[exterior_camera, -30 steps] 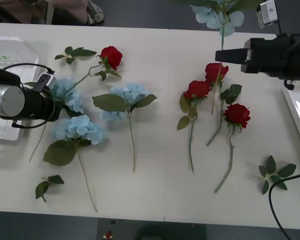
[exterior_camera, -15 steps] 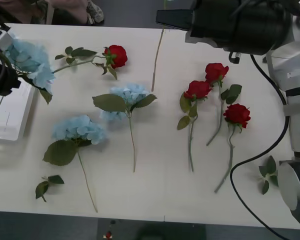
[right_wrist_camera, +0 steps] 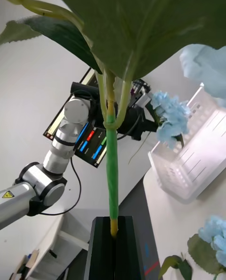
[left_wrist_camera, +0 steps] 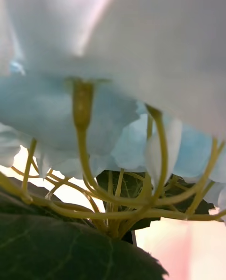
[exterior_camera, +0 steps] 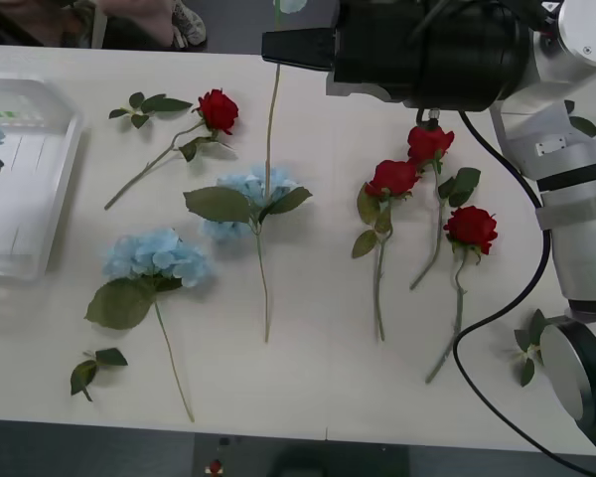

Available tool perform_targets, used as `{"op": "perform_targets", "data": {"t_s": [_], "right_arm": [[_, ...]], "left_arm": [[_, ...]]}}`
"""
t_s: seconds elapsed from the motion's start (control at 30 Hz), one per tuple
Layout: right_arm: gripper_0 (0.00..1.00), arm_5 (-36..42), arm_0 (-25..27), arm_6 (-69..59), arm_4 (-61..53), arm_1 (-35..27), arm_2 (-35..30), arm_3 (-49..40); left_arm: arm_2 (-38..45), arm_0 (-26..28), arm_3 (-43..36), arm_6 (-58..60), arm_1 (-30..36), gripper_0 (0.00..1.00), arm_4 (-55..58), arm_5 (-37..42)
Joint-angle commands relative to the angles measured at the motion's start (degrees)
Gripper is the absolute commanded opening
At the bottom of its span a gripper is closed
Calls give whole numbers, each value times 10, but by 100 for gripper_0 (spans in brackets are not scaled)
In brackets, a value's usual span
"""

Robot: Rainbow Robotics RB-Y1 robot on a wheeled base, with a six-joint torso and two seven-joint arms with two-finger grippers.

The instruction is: Put the red flowers into the right box and the blue flowers into the left box

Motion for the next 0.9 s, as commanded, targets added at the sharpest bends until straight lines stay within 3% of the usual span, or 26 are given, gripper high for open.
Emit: {"op": "perform_targets", "data": {"t_s": [0.03, 0.33, 0.37, 0.43, 0.57, 0.8, 0.9], "right_arm": [[0, 0, -24, -22, -5, 14, -7, -17], [0, 0, -24, -22, -5, 14, -7, -17], [0, 0, -24, -22, -5, 14, -7, -17], [0, 0, -24, -22, -5, 14, -7, -17], [0, 0, -24, -22, -5, 14, -7, -17], [0, 0, -24, -22, -5, 14, -7, -17], [0, 0, -24, -22, -5, 14, -7, -17]], "left_arm": [[3, -21, 34, -69, 18, 0, -42, -44], [-9, -21, 99, -80, -1, 1, -103, -117], [-12, -21, 100, -81, -1, 6, -106, -123], [-24, -20, 107, -81, -1, 37, -114, -146], [-26, -20, 112, -81, -1, 64, -130, -161], [-25, -20, 112, -82, -1, 99, -103, -161], [-25, -18, 108, -87, 4, 100, -55, -159]]}}
